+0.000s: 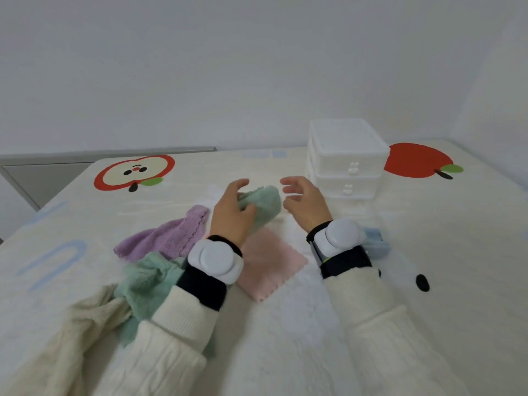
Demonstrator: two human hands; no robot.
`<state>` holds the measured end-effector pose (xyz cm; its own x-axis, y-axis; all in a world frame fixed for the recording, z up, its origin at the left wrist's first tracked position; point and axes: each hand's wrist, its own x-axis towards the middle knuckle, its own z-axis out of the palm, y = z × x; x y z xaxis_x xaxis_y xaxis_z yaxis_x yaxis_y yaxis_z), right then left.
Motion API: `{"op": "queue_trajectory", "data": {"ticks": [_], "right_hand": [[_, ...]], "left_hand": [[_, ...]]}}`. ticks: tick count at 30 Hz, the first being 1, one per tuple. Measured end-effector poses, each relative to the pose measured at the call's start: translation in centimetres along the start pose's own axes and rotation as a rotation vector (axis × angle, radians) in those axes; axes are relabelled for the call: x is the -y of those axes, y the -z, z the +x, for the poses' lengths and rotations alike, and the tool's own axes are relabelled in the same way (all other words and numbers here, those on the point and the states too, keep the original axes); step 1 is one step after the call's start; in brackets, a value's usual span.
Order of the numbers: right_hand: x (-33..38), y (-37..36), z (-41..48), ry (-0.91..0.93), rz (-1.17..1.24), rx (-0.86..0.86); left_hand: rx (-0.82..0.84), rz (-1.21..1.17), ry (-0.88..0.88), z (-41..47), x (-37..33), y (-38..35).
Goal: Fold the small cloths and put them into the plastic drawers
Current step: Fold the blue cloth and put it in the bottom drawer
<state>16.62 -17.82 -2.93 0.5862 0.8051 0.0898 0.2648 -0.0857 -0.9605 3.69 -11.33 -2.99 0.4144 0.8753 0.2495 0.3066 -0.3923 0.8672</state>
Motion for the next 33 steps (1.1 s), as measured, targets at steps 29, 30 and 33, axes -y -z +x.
{"op": "queue_trajectory", "data": {"ticks": [29, 30, 33], "right_hand": [[-5.4, 14.7, -2.2, 0.161, -0.421, -0.251], [-5.5, 14.7, -2.2, 0.157, -0.465, -0.246], [-5.4, 14.4, -2.1, 0.135, -0.564, -0.221]], "left_hand": [[0.324, 0.195, -0.249, -0.9, -5.1, -12.3], [0.316, 0.263, -0.271, -0.9, -4.9, -12.4], [0.269, 0.414, -0.310, -1.1, -4.7, -12.7]]}}
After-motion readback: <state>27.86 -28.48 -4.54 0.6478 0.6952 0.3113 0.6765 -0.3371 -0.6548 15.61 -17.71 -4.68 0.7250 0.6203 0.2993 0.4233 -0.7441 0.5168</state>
